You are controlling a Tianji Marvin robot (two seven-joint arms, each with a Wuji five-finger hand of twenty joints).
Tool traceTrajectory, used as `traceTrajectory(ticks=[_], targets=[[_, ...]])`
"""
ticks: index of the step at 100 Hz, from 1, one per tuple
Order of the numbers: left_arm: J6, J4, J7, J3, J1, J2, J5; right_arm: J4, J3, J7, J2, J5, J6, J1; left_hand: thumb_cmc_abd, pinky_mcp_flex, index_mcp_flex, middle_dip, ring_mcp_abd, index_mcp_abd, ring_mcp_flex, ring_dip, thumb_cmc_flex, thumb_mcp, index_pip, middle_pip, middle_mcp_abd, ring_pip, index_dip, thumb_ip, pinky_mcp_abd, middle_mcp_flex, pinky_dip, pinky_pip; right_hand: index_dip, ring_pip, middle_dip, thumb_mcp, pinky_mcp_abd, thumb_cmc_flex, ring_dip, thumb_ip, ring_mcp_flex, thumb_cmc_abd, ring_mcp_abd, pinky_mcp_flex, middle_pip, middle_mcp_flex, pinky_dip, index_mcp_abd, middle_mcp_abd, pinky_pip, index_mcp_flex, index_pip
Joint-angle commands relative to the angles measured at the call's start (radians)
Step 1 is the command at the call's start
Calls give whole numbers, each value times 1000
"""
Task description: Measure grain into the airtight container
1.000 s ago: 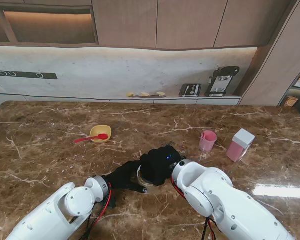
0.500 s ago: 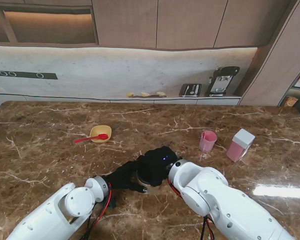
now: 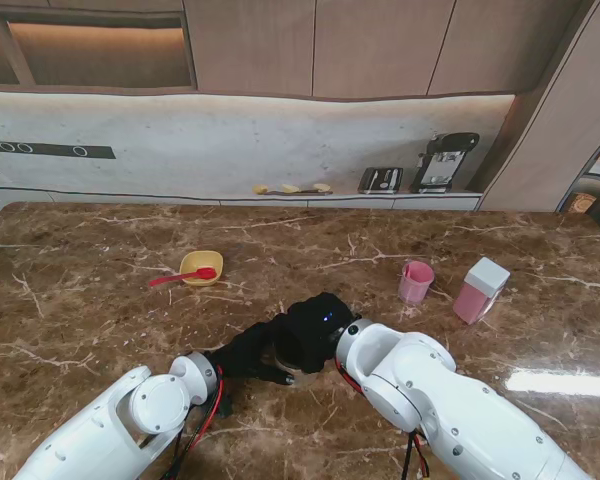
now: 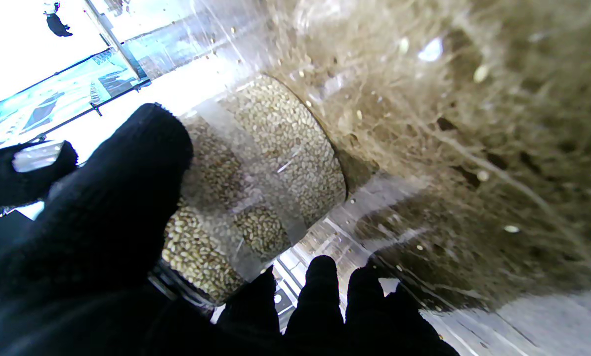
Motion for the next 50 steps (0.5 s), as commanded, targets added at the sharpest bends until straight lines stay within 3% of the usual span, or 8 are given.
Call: traceTrajectory(ticks=[1, 25, 50], targets=[[9, 37, -15, 14, 23, 2, 5, 7, -6, 23, 4, 2, -7, -1, 61, 83, 19, 16, 116, -84, 18, 18, 37, 28, 68, -13, -27, 37, 3, 41, 243, -30, 123, 147, 37, -5, -8, 177, -6, 87, -2, 109, -9, 178, -44, -11, 29, 63, 13, -115, -112, -13, 107, 116], [6, 39, -14, 13, 23, 1, 4, 31, -37, 37, 7, 17, -4, 24, 64, 83, 19, 18, 116, -83, 17, 18, 36, 27, 72, -12, -27, 37, 3, 40, 242, -29, 123, 148, 6, -39, -50, 189, -1, 74, -21, 112, -11, 187, -44, -23, -13, 71, 21, -120, -112, -24, 115, 103], [1, 41, -14, 10, 22, 2, 8, 55, -52, 12, 7, 7, 13, 18, 66, 83, 18, 18, 115, -83, 18, 18, 38, 24, 74, -12, -27, 37, 1, 41, 242, -29, 122, 148, 9, -13, -38, 141, -16, 70, -9, 97, 14, 184, -51, 5, 13, 77, 32, -115, -107, -10, 111, 121]])
